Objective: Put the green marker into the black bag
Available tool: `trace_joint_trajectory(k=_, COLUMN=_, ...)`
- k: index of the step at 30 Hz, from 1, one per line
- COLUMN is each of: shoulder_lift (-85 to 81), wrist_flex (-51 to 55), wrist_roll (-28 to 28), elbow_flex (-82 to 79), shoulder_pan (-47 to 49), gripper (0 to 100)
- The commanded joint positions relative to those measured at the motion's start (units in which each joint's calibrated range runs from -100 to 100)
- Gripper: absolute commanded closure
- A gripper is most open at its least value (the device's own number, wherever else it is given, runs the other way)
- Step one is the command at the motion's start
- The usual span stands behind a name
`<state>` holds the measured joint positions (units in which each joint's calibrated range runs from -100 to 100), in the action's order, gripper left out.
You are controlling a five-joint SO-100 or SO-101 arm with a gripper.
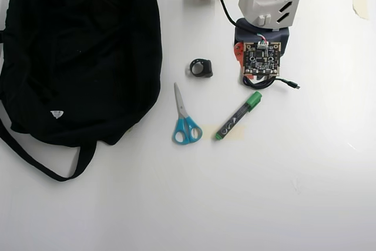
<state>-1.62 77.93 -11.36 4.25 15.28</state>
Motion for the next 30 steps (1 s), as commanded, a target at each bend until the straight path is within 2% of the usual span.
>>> trace_joint_trajectory(k=1, shoulder_lift=-0.46, wrist_flex=-0.41, wrist_roll=-2.7, elbow_flex=1.59, shoulder_pan=-0.32, gripper=96)
trace_joint_trajectory(k=7, shoulder_lift=3.11, wrist_flex=-0.07, wrist_roll=-4.17, elbow_flex=2.4, shoulder_pan=-0.25, gripper=96)
trace_joint_trajectory(k=13, shoulder_lift=12.91, wrist_flex=0.11, wrist_roll=-5.32, elbow_flex=7.17, shoulder_pan=0.5, gripper=85)
trace_joint_trajectory(k=21, shoulder_lift=24.44, wrist_flex=8.03, wrist_roll=-6.74, elbow_flex=24.6, shoulder_pan=0.87, gripper=84)
trace_joint_trajectory(k=30, shoulder_lift=33.82, wrist_flex=16.73, wrist_roll=-13.13, elbow_flex=35.02, shoulder_pan=1.99, gripper=84)
